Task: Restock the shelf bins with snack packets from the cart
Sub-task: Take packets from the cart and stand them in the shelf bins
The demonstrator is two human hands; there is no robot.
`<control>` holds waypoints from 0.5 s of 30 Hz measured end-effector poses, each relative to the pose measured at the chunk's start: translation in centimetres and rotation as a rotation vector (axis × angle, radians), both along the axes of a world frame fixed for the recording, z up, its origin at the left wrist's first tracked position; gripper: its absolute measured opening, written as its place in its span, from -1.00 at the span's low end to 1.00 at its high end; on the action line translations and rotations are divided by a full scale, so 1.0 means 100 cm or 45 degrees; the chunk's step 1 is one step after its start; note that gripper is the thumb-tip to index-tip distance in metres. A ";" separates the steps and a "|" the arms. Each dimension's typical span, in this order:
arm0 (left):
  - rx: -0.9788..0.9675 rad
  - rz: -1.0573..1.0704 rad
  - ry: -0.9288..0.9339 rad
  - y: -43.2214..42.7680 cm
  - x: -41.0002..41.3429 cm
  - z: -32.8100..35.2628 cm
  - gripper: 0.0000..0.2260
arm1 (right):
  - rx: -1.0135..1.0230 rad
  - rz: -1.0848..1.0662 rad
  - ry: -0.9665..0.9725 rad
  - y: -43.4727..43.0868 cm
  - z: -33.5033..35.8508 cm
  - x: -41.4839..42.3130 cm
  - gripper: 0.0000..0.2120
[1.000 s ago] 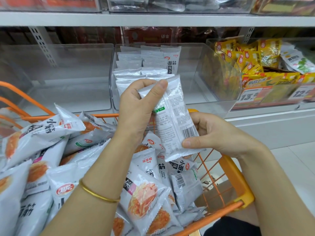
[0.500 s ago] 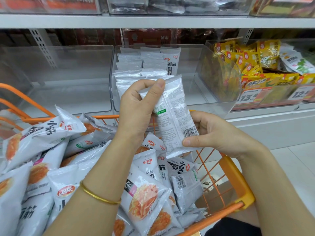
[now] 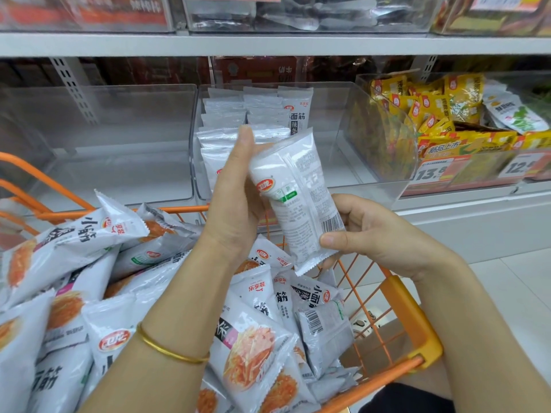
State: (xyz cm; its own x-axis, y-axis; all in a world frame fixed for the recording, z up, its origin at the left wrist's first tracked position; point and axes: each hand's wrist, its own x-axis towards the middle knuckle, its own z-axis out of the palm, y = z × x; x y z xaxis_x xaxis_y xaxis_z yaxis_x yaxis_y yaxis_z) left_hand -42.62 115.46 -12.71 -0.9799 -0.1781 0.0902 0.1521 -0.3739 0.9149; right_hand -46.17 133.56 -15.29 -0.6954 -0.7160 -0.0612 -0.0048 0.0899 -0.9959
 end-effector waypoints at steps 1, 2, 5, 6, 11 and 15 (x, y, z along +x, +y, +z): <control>0.054 -0.066 -0.018 0.000 0.000 0.000 -0.40 | -0.004 0.003 -0.015 0.000 0.000 0.000 -0.62; 0.087 -0.127 -0.031 -0.001 0.001 0.001 -0.34 | -0.012 0.012 -0.034 0.001 0.000 -0.001 -0.62; -0.044 -0.234 -0.069 0.001 0.002 -0.001 -0.46 | -0.039 0.070 -0.122 0.001 0.002 -0.002 -0.63; -0.112 -0.274 -0.073 0.003 0.002 -0.002 -0.54 | -0.038 0.096 -0.155 0.000 0.002 -0.002 -0.63; -0.117 -0.265 -0.135 0.006 0.002 -0.003 -0.64 | -0.038 0.040 -0.234 -0.005 0.004 -0.002 -0.51; -0.117 -0.116 -0.137 0.005 0.000 -0.005 -0.79 | 0.021 -0.086 -0.102 -0.006 0.009 -0.001 -0.61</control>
